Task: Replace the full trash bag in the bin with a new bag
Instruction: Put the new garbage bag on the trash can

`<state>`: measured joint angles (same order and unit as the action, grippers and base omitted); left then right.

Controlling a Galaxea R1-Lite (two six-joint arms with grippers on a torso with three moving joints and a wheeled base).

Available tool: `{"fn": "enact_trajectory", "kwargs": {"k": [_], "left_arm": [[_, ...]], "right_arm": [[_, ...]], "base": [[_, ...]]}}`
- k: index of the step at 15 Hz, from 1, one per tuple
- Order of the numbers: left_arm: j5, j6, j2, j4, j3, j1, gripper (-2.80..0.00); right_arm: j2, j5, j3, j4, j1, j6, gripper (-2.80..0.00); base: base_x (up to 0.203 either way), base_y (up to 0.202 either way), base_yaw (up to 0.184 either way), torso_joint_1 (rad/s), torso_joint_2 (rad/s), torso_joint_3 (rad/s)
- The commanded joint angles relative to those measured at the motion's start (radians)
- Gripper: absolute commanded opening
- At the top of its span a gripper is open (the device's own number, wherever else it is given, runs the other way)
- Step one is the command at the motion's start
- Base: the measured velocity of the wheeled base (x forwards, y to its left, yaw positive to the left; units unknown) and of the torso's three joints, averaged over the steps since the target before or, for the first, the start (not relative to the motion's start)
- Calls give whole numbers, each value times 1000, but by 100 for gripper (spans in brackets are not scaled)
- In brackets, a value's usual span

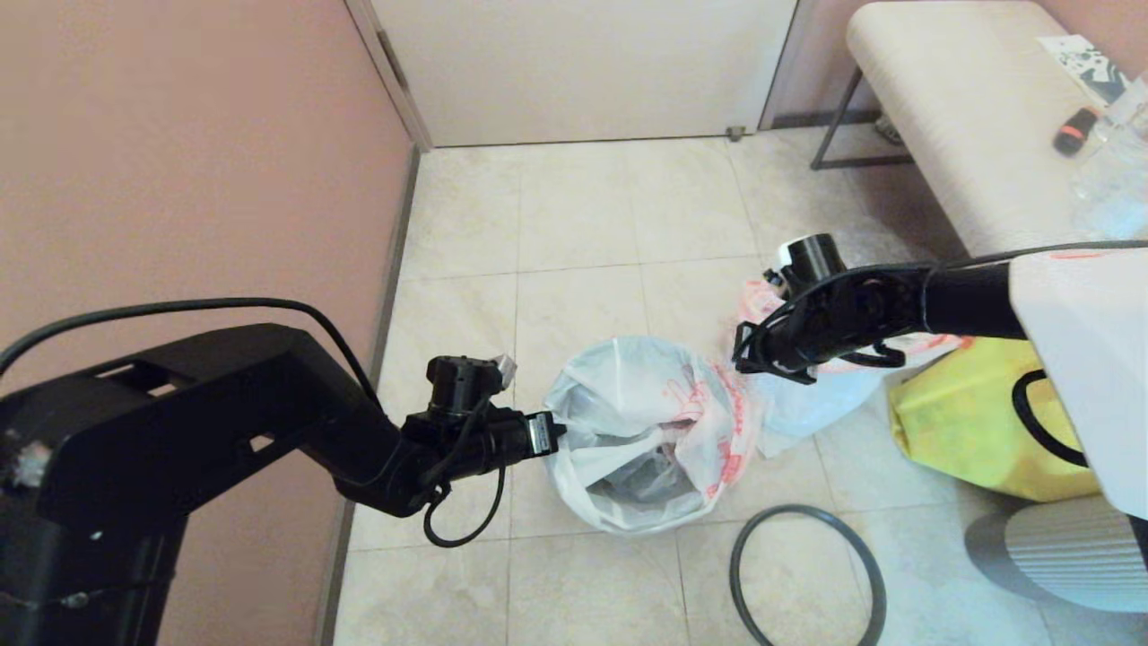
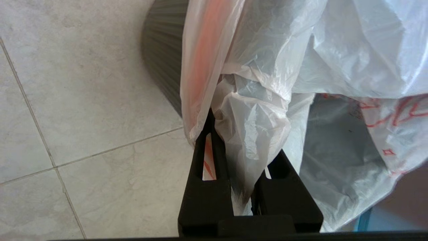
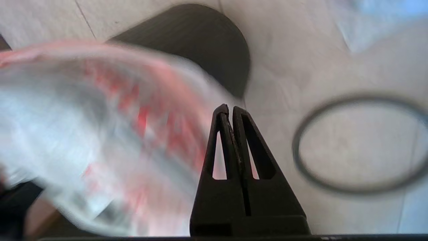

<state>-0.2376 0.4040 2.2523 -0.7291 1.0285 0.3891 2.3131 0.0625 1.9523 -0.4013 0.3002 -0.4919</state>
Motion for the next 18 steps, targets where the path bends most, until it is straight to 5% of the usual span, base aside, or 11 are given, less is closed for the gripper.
{"fn": "enact_trajectory", "kwargs": {"k": [1,4,18], "left_arm": [[3,3,17,-4,7,2,-280],[7,4,30,-7,18,-4,-280],[39,57,62,-1,77,-18,-280]], "right_arm": [[-60,-10,-30,-69,21,-48,-280],[-74,-18,-97,-82,47,-115,-280],[38,-23,-205,-47,109,-159,-280]], "base": [[0,0,0,0,0,0],[0,0,0,0,0,0],[0,0,0,0,0,0]]}}
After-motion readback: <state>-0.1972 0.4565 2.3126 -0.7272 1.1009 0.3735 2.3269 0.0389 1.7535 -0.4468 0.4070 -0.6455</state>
